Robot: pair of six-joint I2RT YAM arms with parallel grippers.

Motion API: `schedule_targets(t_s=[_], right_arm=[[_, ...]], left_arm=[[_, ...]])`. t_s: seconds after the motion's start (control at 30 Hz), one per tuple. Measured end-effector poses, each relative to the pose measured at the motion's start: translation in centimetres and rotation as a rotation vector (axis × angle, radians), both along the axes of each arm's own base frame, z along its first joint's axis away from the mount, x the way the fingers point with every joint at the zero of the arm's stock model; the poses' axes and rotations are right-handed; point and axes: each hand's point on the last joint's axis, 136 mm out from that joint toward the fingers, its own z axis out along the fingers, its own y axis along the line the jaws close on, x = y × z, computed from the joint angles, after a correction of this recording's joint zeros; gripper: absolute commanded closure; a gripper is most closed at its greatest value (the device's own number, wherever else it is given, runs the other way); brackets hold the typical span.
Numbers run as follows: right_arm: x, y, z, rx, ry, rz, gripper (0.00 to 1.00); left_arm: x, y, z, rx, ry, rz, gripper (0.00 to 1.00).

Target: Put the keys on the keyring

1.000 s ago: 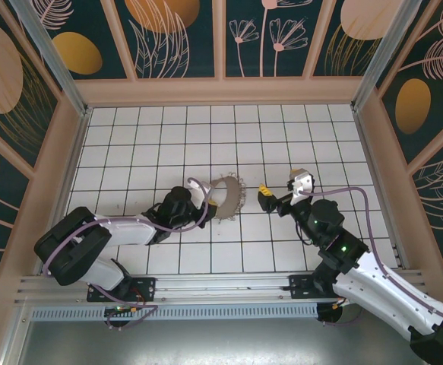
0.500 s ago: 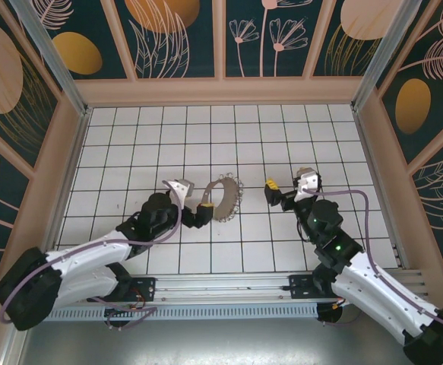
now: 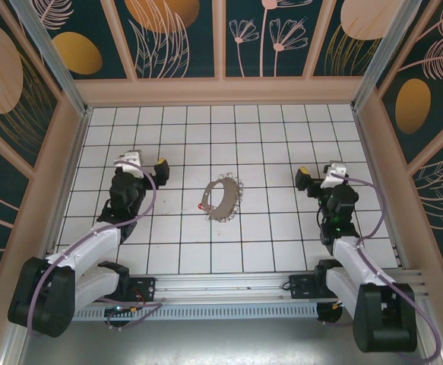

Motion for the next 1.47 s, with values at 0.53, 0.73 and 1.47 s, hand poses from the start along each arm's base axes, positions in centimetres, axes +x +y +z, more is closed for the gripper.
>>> schedule_targets(t_s=[0.53, 0.73, 1.47], right_arm=[[2.3, -0.2, -4.8, -0.028, -0.047, -0.009, 0.01], [3.3, -1.6, -5.2, -0.021, -0.034, -0.087, 0.01], [4.8, -1.9, -4.7, -0.023, -0.024, -0.077, 0.01]], left_arm=[[-0.6, 9.4, -3.2, 0.136, -0.031, 0.340, 0.01], [-0.3, 9.7, -6.0, 0.185, -0.016, 0.299, 0.01], [2.1, 9.1, -6.0, 0.168, -0.054, 0.205, 0.01]])
